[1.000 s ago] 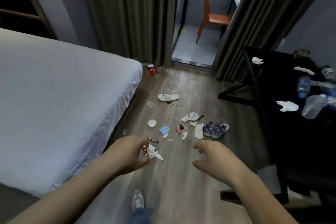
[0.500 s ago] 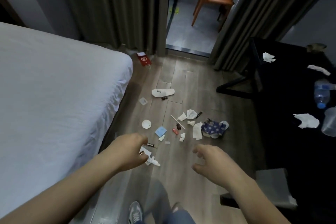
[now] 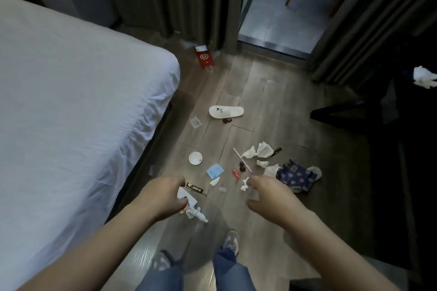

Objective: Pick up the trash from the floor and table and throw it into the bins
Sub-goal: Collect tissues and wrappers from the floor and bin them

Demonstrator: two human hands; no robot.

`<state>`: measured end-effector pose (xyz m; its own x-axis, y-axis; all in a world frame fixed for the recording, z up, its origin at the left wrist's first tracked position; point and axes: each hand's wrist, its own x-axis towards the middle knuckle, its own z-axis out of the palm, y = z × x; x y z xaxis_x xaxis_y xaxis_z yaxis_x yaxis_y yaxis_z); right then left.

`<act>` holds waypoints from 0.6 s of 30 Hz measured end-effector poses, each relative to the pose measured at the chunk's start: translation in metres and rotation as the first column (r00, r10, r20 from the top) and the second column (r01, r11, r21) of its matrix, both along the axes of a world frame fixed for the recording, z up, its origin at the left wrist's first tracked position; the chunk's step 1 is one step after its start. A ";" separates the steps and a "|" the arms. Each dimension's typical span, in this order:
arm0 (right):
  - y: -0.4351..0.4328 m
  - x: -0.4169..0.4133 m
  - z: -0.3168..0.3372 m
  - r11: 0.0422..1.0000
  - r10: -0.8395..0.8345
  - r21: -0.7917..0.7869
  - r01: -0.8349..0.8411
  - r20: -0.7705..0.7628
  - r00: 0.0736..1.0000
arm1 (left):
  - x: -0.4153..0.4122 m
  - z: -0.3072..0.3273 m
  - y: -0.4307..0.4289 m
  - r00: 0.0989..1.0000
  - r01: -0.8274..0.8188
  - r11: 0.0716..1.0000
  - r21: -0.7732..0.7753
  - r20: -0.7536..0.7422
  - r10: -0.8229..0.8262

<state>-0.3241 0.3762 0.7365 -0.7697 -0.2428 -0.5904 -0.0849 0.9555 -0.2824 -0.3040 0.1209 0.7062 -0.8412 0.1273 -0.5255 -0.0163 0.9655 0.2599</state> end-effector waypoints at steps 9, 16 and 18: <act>-0.018 -0.056 -0.160 1.000 0.014 -0.021 -0.014 0.037 0.999 | -0.043 -0.166 -0.021 0.994 -0.079 0.997 -0.018 0.073 0.080; -0.047 -0.062 -0.329 0.998 0.068 -0.015 -0.067 0.097 0.993 | -0.035 -0.339 -0.042 0.988 -0.036 0.995 -0.096 0.148 0.050; -0.055 -0.063 -0.381 0.996 0.092 -0.006 -0.092 0.102 0.991 | -0.031 -0.392 -0.048 0.985 -0.024 0.996 -0.091 0.166 0.039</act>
<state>-0.3867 0.3212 0.3551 -0.6799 -0.3106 -0.6643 -0.1435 0.9447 -0.2949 -0.3354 0.0725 0.3140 -0.7432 0.0485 -0.6673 -0.0834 0.9829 0.1643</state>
